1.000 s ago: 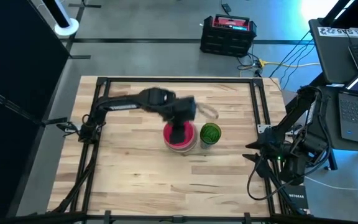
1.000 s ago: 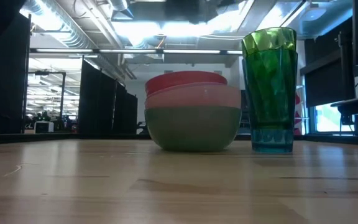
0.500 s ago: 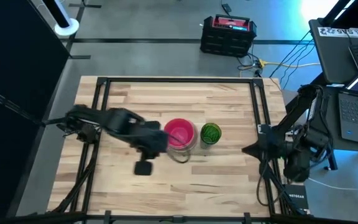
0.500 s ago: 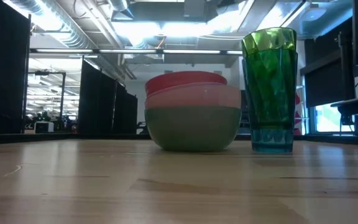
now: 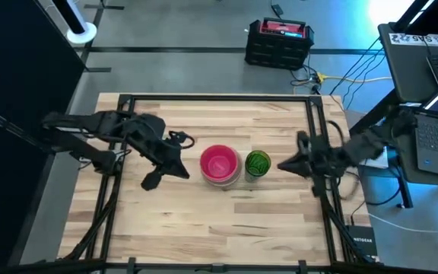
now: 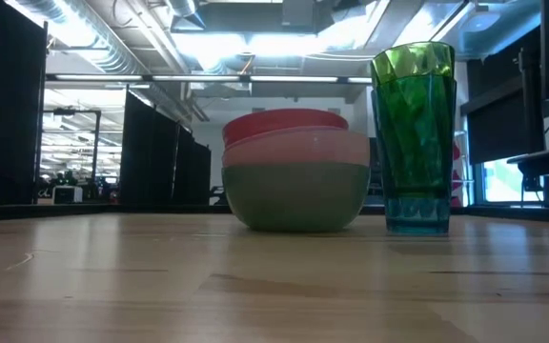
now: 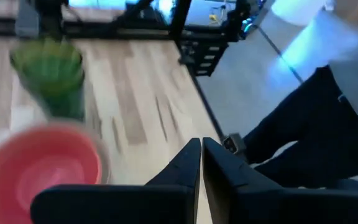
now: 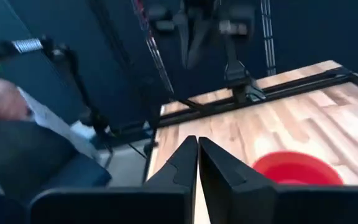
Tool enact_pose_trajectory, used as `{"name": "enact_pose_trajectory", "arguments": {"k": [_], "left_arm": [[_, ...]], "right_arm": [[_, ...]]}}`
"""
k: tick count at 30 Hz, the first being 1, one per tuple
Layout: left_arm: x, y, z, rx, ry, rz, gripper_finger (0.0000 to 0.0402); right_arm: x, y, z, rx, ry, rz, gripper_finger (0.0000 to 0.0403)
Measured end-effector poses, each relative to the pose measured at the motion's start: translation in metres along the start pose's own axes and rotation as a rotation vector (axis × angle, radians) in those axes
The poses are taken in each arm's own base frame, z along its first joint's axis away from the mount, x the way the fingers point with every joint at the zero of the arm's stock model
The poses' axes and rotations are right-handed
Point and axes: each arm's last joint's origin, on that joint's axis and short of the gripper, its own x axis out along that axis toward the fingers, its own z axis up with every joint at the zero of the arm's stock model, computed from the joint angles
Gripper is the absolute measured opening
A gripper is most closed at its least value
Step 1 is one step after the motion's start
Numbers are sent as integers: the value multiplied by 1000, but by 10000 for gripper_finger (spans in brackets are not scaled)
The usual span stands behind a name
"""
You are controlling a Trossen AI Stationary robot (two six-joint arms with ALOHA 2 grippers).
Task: Nest bowls inside each other
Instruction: Return to Home Position
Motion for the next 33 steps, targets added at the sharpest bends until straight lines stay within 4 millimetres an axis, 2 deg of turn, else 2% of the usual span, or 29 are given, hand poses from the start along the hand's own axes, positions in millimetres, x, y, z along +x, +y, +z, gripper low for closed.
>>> {"name": "enact_pose_trajectory", "arguments": {"k": [2, 10, 18, 19, 23, 26, 30, 33], "left_arm": [[-3, 7, -23, -28, -60, 9, 0], [-25, 21, -93, -126, -209, 136, 0], [-28, 35, -167, -240, -352, 244, 0], [-27, 36, -170, -247, -347, 246, 0], [-19, 37, -185, -88, -332, 255, 0], [-18, 35, -189, -9, -469, 227, 0], [-20, 34, -196, 18, -600, 204, 0], [-22, 33, -198, 33, -636, 200, 0]], "right_arm": [[6, -14, -6, 12, -26, -2, 0], [6, -50, -46, 54, -77, -92, 0], [4, -85, -88, 91, -126, -180, 0], [5, -86, -90, 74, -123, -195, 0], [6, -94, -106, -21, -92, -272, 0], [2, -102, -118, -18, -120, -345, 0], [-9, -104, -123, -62, -213, -322, 0], [-19, -106, -125, -104, -299, -293, 0]]}}
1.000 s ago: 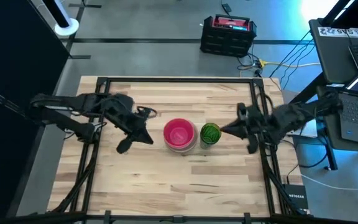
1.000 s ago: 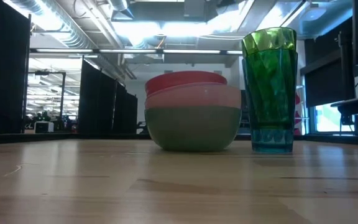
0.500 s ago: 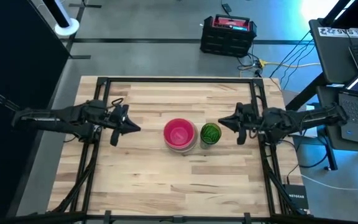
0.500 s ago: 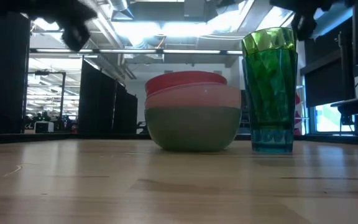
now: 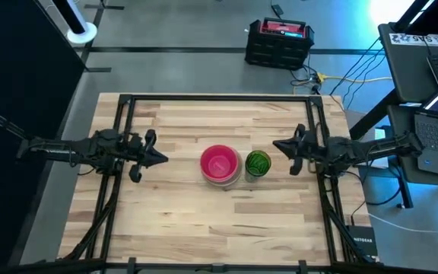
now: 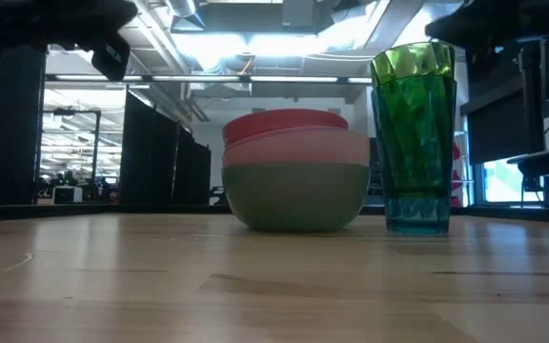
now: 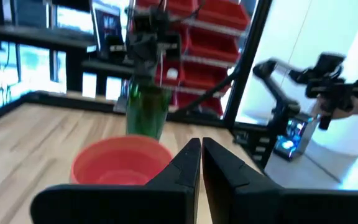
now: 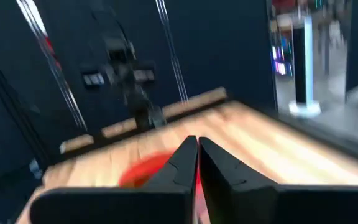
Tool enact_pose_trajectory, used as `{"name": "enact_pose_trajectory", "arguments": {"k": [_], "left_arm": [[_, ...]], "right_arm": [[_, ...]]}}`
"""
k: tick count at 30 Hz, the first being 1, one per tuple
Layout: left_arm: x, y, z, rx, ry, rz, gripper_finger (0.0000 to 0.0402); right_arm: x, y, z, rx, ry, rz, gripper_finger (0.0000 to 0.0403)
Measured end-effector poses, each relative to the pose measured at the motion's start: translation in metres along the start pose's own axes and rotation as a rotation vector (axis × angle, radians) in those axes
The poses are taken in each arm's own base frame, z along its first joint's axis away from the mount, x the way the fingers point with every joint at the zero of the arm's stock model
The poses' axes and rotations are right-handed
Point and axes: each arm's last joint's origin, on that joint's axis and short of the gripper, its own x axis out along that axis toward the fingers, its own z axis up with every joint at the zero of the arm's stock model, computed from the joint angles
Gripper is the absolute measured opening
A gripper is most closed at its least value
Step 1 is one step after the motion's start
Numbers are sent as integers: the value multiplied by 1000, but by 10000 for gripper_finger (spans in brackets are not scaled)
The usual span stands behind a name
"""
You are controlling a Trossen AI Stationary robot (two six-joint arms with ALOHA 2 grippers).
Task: Nest bowls inside each other
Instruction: Return to Home Position
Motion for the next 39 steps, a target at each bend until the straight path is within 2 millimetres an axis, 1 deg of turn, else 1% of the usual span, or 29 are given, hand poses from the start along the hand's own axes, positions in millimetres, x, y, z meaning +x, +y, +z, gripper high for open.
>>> {"name": "enact_pose_trajectory", "arguments": {"k": [8, 15, 17, 20, 22, 26, 29, 39], "left_arm": [[-2, -1, 2, 2, -20, -4, 0], [-4, -1, 3, 3, -38, -7, 0], [-4, -1, 4, 4, -48, -9, 0], [-4, -1, 4, -10, -48, -9, 0], [-4, -2, 4, -15, -53, -10, 0], [-4, -2, 5, -38, -56, -12, 0], [-4, -2, 5, -39, -54, -12, 0], [-4, -2, 5, -21, -60, -12, 0]], "right_arm": [[-20, -12, -14, -23, -110, 42, 0], [-32, -20, -30, -46, -206, 76, 0], [-31, -20, -35, -59, -196, 104, 0], [-28, -20, -49, -87, -132, 182, 0], [-28, -19, -53, -101, -94, 232, 0], [-27, -22, -65, -137, 21, 211, 0], [-27, -23, -65, -170, 23, 197, 0], [-22, -34, -67, -178, 66, 168, 0]]}}
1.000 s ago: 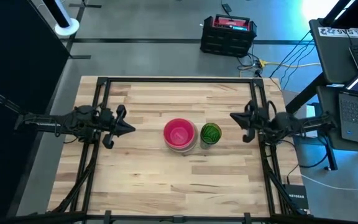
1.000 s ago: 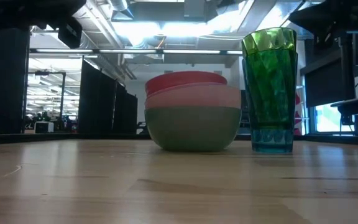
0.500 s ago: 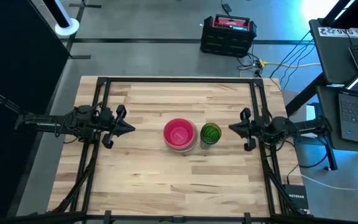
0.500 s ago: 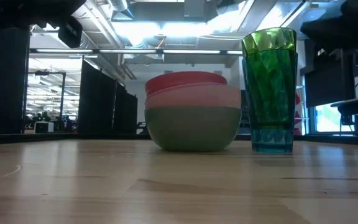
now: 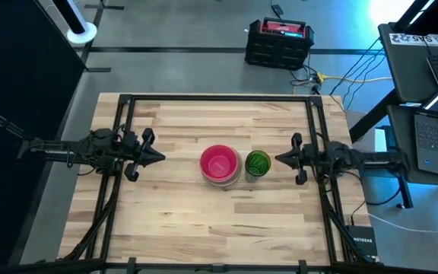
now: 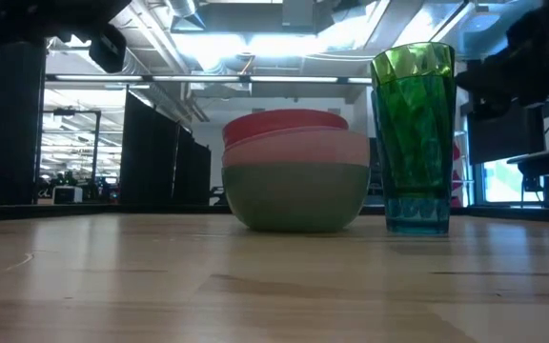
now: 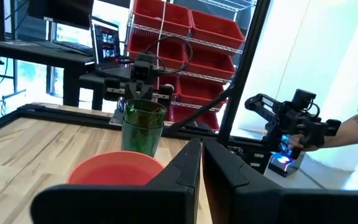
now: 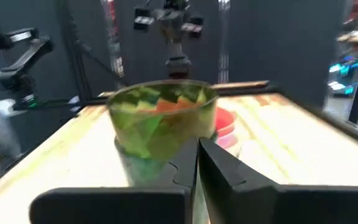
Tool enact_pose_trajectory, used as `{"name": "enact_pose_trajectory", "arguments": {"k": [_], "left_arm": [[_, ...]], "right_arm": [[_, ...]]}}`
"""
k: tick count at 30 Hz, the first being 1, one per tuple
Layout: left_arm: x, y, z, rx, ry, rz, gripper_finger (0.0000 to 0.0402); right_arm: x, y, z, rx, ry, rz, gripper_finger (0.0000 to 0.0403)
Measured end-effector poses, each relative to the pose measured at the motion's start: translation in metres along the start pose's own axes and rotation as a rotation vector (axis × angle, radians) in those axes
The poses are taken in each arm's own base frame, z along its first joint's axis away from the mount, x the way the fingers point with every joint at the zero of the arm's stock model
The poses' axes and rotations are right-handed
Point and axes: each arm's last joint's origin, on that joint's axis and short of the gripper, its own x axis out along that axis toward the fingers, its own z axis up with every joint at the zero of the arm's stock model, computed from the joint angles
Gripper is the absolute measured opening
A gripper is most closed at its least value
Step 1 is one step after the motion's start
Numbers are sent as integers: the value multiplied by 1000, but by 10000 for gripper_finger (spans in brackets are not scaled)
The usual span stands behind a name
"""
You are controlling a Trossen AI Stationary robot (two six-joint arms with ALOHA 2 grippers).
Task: Nest bowls inside each other
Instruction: Return to Home Position
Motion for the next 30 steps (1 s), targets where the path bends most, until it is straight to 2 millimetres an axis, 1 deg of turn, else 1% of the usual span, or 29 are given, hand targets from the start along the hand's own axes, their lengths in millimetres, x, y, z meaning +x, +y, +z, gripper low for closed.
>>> {"name": "enact_pose_trajectory", "arguments": {"k": [7, 11, 16, 20, 30], "left_arm": [[0, 0, 0, 13, -4, -1, 0], [0, 1, -1, 70, -16, 16, 0], [-2, 8, -24, 157, -56, 82, 0], [-9, 11, -44, 221, -166, 82, 0], [-22, 7, -61, 230, 3, 49, 0]], "right_arm": [[1, -7, -2, 5, 25, -20, 0], [1, -7, -2, 6, 25, -19, 0], [1, -7, -2, 0, 25, -20, 0], [1, -7, -2, -1, 25, -24, 0], [1, -7, -2, -1, 25, -25, 0]]}}
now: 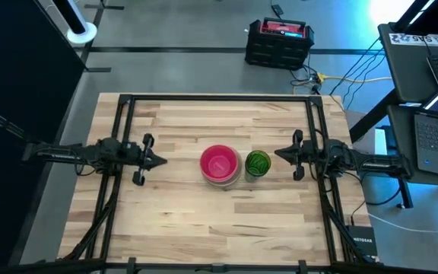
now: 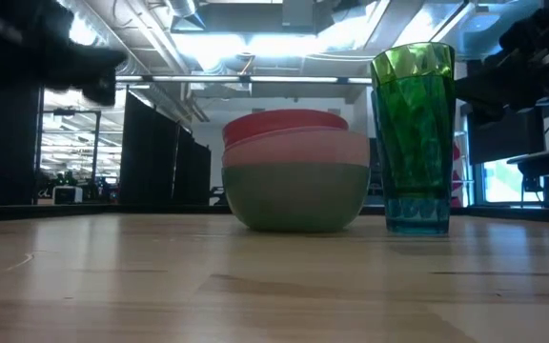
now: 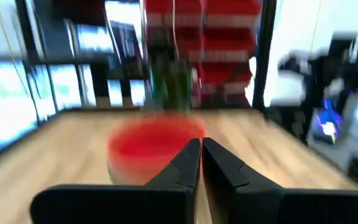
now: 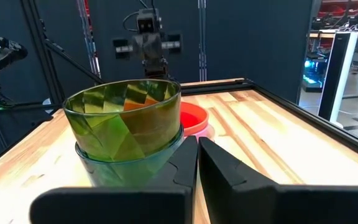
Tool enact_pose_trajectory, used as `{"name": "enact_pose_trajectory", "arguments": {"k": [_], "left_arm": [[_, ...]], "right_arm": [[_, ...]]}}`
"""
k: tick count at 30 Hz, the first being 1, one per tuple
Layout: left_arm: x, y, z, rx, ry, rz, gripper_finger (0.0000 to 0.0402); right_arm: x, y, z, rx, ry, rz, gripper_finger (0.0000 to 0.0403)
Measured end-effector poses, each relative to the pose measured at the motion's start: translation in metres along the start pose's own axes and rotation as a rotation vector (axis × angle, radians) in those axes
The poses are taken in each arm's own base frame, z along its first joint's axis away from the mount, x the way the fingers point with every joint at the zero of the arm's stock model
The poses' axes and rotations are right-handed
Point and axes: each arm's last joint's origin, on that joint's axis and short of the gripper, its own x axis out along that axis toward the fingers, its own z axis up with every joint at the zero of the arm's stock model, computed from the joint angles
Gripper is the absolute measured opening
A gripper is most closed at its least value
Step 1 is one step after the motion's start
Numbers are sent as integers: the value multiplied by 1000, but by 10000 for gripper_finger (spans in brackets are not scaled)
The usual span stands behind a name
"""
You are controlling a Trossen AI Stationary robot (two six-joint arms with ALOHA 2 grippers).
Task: Nest bowls inside each other
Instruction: Return to Home Position
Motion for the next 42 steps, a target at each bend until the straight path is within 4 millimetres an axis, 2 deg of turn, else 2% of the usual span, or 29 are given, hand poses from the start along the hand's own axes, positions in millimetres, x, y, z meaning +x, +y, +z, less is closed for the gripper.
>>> {"name": "enact_pose_trajectory", "arguments": {"k": [5, 7, 20, 42], "left_arm": [[-8, -3, -9, 8, 85, -29, 0], [-10, -4, -7, 53, 58, -22, 0], [-10, 3, -10, 87, 96, 93, 0], [-10, 9, -11, 90, 104, 149, 0]], "right_arm": [[0, 0, 0, 0, 0, -1, 0], [0, 0, 0, -1, 0, 0, 0], [0, 0, 0, -1, 1, 0, 0], [0, 0, 0, 0, 1, 0, 0]]}}
